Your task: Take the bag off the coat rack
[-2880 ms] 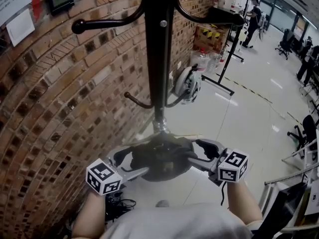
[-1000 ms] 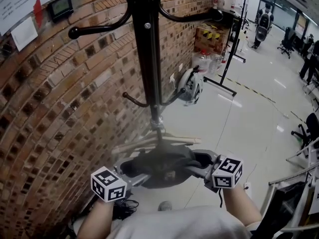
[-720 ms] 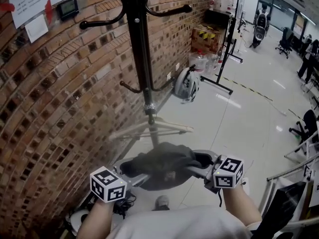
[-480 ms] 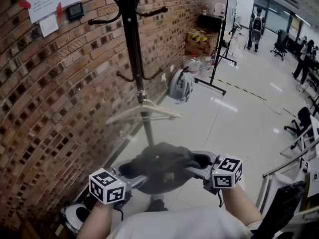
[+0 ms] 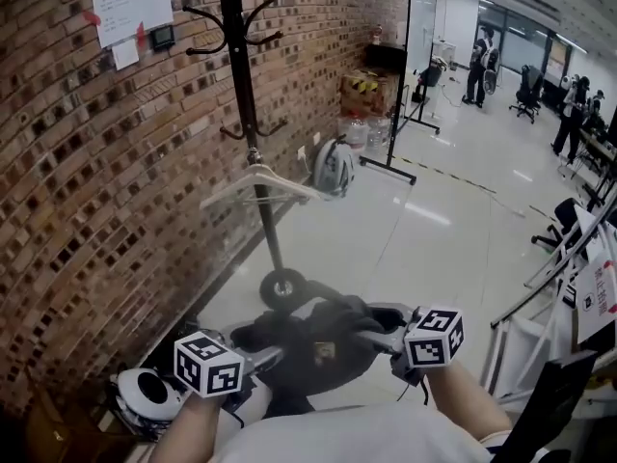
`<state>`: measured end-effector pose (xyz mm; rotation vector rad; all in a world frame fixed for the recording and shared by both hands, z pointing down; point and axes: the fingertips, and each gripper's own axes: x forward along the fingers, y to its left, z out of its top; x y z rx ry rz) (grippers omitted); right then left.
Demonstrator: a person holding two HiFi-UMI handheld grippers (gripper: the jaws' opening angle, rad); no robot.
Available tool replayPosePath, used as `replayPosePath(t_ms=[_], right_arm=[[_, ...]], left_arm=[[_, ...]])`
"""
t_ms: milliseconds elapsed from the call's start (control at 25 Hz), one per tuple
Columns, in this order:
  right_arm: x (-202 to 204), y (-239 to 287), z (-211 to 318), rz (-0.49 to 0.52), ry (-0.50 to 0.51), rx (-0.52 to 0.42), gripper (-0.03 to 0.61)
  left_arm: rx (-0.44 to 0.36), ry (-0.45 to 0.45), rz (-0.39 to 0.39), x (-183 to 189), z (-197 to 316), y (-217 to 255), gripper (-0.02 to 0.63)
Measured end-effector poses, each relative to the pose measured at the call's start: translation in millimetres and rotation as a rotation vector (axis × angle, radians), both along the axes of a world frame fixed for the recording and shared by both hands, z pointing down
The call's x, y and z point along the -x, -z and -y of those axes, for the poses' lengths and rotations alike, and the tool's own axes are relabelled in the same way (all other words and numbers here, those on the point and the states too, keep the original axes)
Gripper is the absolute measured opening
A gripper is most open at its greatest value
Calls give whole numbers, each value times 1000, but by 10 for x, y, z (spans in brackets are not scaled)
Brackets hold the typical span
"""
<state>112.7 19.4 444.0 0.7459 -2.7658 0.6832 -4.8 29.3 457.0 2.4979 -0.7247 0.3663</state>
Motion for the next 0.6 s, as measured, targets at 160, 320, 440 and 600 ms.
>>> replayPosePath(t_ms=[160, 320, 440, 600], right_arm=[[-85, 47, -431, -2, -5, 14, 206], [-66, 140, -665, -21, 4, -17, 206], [-25, 210, -794, -15, -1, -40, 206], [12, 295, -833, 6, -3, -63, 206]], left_arm=[[9, -4, 0, -86, -424, 50, 264], [6, 4, -19, -79, -682, 108, 264], [-19, 6, -13, -31, -796, 182, 264], [-57, 17, 10, 15, -832, 300, 264]])
